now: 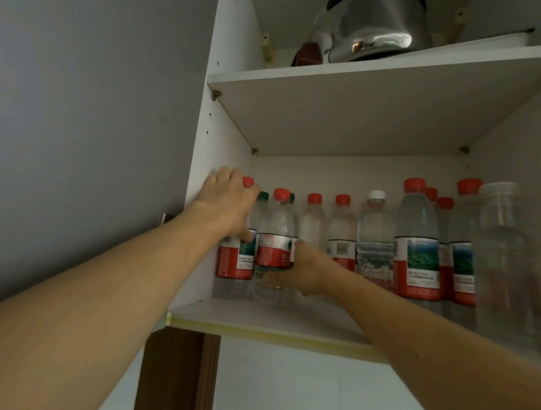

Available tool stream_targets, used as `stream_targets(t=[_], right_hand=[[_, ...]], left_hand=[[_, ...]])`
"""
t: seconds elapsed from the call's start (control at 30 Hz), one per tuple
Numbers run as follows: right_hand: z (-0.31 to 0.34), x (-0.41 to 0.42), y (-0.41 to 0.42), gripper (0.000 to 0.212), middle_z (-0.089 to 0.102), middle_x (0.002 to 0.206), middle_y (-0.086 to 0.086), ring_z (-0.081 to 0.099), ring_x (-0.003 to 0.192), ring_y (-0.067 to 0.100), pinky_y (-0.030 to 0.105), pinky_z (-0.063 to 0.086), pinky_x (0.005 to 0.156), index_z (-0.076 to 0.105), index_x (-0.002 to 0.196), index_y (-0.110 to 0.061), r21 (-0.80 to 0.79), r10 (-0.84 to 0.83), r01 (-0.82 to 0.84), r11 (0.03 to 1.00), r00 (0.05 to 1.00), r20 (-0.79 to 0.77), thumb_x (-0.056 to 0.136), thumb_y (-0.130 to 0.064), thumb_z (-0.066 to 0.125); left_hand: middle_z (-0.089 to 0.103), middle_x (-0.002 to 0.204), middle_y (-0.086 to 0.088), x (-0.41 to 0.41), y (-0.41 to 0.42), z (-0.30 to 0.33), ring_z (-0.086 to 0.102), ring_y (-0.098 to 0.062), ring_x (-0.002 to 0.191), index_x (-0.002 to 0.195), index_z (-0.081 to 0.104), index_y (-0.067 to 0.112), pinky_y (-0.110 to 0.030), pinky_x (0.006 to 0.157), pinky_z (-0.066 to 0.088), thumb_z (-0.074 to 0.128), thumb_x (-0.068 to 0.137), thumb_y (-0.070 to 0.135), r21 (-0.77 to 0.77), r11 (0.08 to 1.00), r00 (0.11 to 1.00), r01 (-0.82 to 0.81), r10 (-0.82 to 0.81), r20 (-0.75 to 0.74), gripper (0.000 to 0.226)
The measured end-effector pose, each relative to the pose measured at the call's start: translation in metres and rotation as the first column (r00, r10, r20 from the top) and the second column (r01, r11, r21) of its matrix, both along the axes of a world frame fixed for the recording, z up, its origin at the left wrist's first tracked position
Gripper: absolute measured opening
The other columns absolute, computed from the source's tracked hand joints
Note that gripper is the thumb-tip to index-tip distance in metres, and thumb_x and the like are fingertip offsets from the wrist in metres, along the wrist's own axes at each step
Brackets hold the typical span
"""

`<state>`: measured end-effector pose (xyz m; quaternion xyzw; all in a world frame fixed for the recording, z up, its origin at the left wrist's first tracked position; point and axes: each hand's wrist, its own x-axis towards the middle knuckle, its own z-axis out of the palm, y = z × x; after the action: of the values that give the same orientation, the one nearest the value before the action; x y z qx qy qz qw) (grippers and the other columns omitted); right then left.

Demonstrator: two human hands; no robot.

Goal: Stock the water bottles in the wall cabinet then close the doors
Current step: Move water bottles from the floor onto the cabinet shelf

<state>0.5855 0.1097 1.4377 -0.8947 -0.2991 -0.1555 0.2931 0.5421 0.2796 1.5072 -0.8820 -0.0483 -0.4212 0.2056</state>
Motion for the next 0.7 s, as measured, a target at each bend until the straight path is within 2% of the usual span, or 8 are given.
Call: stream_targets(t=[0.07, 0.13, 0.3, 0.37, 0.47, 0.6, 0.63, 0.7], right_hand=[[0.0, -0.012, -0.014, 0.044, 0.065, 0.117, 0.004, 0.061, 0.101, 0.019, 0.03, 0.048, 0.081, 0.058, 0.127, -0.02, -0.025, -0.039, 0.043, 0.999, 0.988, 0.149, 0.089, -0.032, 0.076], [-0.002, -0.024, -0.033, 0.046, 0.059, 0.123, 0.006, 0.057, 0.101, 0.02, 0.032, 0.049, 0.084, 0.056, 0.132, -0.017, -0.027, -0.118, 0.132, 0.991, 0.947, 0.299, 0.092, -0.033, 0.072], [-0.01, -0.048, -0.092, 0.039, 0.049, 0.133, 0.005, 0.05, 0.121, 0.025, 0.04, 0.051, 0.095, 0.055, 0.131, -0.019, 0.115, -0.32, 0.31, 0.944, 0.765, 0.56, 0.094, -0.027, 0.066], [-0.014, -0.053, -0.116, 0.045, 0.043, 0.139, 0.006, 0.043, 0.128, 0.027, 0.041, 0.05, 0.098, 0.049, 0.135, -0.02, 0.207, -0.433, 0.386, 0.899, 0.715, 0.549, 0.093, -0.026, 0.067], [-0.024, -0.057, -0.139, 0.062, 0.032, 0.146, 0.011, 0.039, 0.135, 0.035, 0.047, 0.05, 0.103, 0.036, 0.146, -0.019, 0.27, -0.528, 0.453, 0.85, 0.73, 0.435, 0.094, -0.025, 0.068], [-0.034, -0.048, -0.142, 0.077, 0.023, 0.152, 0.014, 0.045, 0.131, 0.042, 0.052, 0.051, 0.101, 0.018, 0.152, -0.021, 0.211, -0.505, 0.459, 0.863, 0.767, 0.396, 0.094, -0.025, 0.069], [-0.032, -0.045, -0.143, 0.083, 0.021, 0.154, 0.015, 0.047, 0.13, 0.043, 0.051, 0.051, 0.101, 0.013, 0.154, -0.023, 0.238, -0.506, 0.448, 0.862, 0.79, 0.346, 0.093, -0.024, 0.071], [-0.03, -0.039, -0.147, 0.098, 0.018, 0.159, 0.017, 0.047, 0.133, 0.041, 0.05, 0.046, 0.105, -0.001, 0.159, -0.024, 0.286, -0.479, 0.416, 0.863, 0.853, 0.208, 0.093, -0.027, 0.073]], left_hand=[[0.041, 0.14, -0.013, -0.004, -0.008, -0.002, 0.037, -0.033, 0.128, 0.15, 0.038, 0.024, -0.047, 0.106, 0.037, 0.08, 0.071, 0.062, -0.063, 0.993, 0.994, 0.097, -0.094, 0.048, 0.097], [0.042, 0.141, -0.012, -0.006, -0.022, -0.005, 0.038, -0.032, 0.129, 0.15, 0.037, 0.022, -0.046, 0.105, 0.039, 0.079, 0.075, 0.059, -0.155, 0.956, 0.965, 0.248, -0.231, 0.12, 0.094], [0.044, 0.14, -0.006, -0.002, -0.073, -0.022, 0.04, -0.025, 0.132, 0.145, 0.044, 0.021, -0.04, 0.104, 0.04, 0.073, 0.086, 0.049, -0.305, 0.698, 0.761, 0.647, -0.572, 0.306, 0.071], [0.046, 0.14, -0.004, 0.005, -0.096, -0.032, 0.043, -0.021, 0.131, 0.144, 0.045, 0.021, -0.035, 0.103, 0.039, 0.07, 0.09, 0.045, -0.33, 0.602, 0.686, 0.727, -0.645, 0.336, 0.064], [0.045, 0.141, -0.003, 0.021, -0.128, -0.048, 0.046, -0.02, 0.13, 0.145, 0.043, 0.022, -0.032, 0.099, 0.039, 0.063, 0.095, 0.046, -0.383, 0.54, 0.658, 0.749, -0.675, 0.335, 0.06], [0.042, 0.15, -0.008, 0.046, -0.15, -0.059, 0.047, -0.028, 0.134, 0.15, 0.036, 0.021, -0.045, 0.106, 0.046, 0.064, 0.094, 0.049, -0.597, 0.411, 0.659, 0.689, -0.698, 0.281, 0.068], [0.043, 0.15, -0.01, 0.051, -0.153, -0.06, 0.049, -0.028, 0.132, 0.15, 0.035, 0.022, -0.044, 0.104, 0.047, 0.065, 0.094, 0.048, -0.639, 0.363, 0.644, 0.678, -0.713, 0.279, 0.069], [0.048, 0.145, -0.01, 0.059, -0.155, -0.061, 0.055, -0.022, 0.119, 0.151, 0.034, 0.026, -0.026, 0.089, 0.049, 0.067, 0.094, 0.044, -0.686, 0.263, 0.584, 0.678, -0.759, 0.287, 0.068]])
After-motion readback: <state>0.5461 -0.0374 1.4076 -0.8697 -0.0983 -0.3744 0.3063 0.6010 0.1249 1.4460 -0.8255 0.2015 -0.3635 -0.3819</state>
